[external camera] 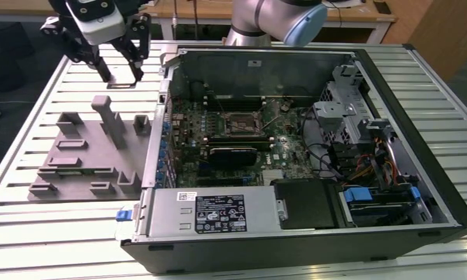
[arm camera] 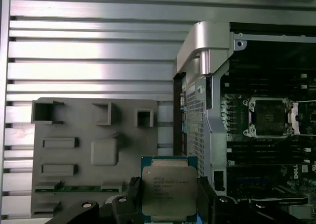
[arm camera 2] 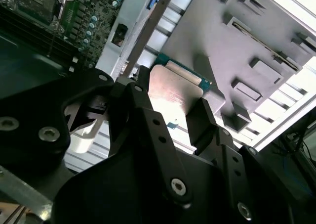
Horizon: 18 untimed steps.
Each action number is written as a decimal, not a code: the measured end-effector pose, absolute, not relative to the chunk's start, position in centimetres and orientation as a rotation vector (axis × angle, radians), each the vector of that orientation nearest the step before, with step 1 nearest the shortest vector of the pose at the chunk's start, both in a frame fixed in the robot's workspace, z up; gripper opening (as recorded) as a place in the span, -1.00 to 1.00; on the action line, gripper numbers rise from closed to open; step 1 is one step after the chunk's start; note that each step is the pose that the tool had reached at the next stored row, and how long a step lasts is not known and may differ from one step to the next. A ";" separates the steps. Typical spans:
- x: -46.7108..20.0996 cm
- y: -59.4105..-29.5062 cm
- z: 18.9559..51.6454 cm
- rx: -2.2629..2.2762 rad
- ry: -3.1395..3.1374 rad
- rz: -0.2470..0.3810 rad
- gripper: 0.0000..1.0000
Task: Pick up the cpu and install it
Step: 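Pick up the cpu and move it towards the insertion slot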
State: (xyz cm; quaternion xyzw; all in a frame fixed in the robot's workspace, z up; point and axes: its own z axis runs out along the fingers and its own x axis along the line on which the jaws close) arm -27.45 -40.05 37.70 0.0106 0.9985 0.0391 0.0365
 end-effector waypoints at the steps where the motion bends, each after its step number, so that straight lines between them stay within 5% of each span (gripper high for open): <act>1: -27.2 -40.0 37.7 0.033 3.066 0.120 0.08; 18: -23.2 -40.0 37.7 0.033 3.066 0.120 0.08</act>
